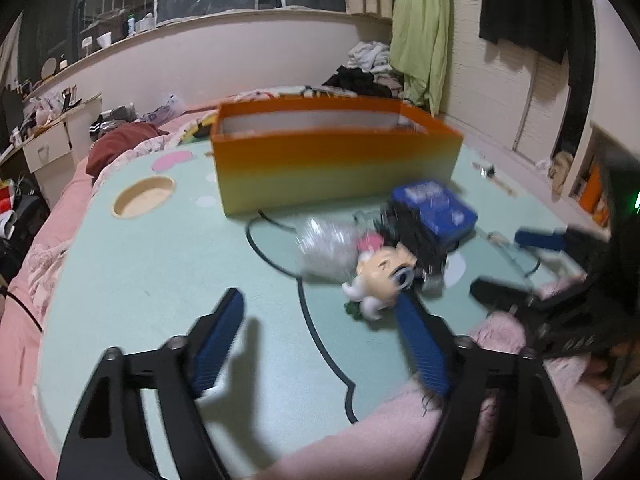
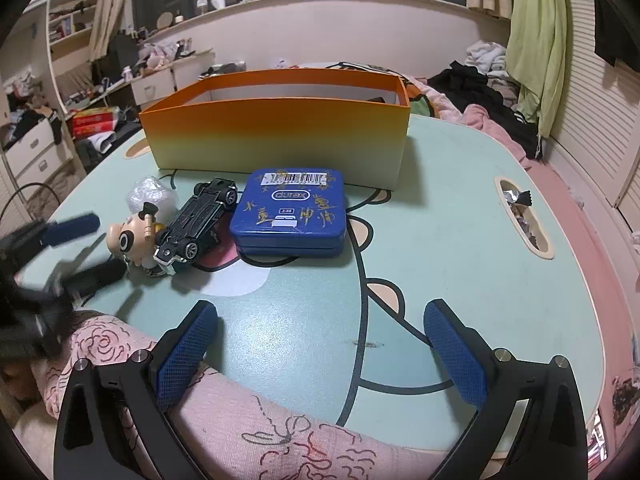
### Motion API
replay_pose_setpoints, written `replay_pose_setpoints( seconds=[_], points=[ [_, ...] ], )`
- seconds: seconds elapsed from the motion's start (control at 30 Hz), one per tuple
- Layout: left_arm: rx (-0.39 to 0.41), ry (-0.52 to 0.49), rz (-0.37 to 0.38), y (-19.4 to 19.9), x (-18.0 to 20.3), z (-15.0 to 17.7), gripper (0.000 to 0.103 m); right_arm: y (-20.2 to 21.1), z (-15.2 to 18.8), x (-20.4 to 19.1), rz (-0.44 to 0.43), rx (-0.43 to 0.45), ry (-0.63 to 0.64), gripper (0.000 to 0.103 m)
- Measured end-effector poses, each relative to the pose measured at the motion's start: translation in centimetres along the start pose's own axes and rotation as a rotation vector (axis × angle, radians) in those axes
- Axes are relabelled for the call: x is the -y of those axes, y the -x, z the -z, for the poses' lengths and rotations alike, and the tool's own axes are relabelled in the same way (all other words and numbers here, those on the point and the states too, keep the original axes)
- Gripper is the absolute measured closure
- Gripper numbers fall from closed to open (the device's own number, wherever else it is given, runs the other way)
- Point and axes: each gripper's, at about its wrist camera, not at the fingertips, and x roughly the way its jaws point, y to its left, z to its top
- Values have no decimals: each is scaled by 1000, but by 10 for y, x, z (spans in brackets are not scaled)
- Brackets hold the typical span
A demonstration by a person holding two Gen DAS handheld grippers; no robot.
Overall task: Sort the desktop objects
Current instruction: 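Reach the left gripper into the box and grasp the white fluffy ball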
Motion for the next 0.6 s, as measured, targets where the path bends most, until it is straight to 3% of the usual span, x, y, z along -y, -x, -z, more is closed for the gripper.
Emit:
replay_pose_setpoints(
  seconds=[0.03,0.1,0.17,0.2,0.27,0.33,0.37,0.47,0.6],
  points=[
    [10,9,12,5,-3,-6,52,0,0,0,1,0,0,0],
    [29,0,6,14,-9,-28,66,0,0,0,0,1,0,0],
    [47,-8,-46,19,-15,-55,76,1,0,0,-1,2,1,0],
    [50,-2,-58,19,-18,-67,87,1,0,0,-1,2,1,0],
    [16,22,-55,10,-29,-97,89,1,0,0,-1,2,2,0],
    [-105,8,-45,-17,-35,-127,87,1,0,0,-2,3,3,0],
    [-180,-1,-72,-38,-36,-139,85,1,0,0,-3,3,3,0],
    [-222,-54,-162,-74,-27,-157,83,1,-1,-1,-4,5,5,0],
    [-364,-141,-252,-141,-13,-169,81,1,-3,0,-7,7,8,0]
  ],
)
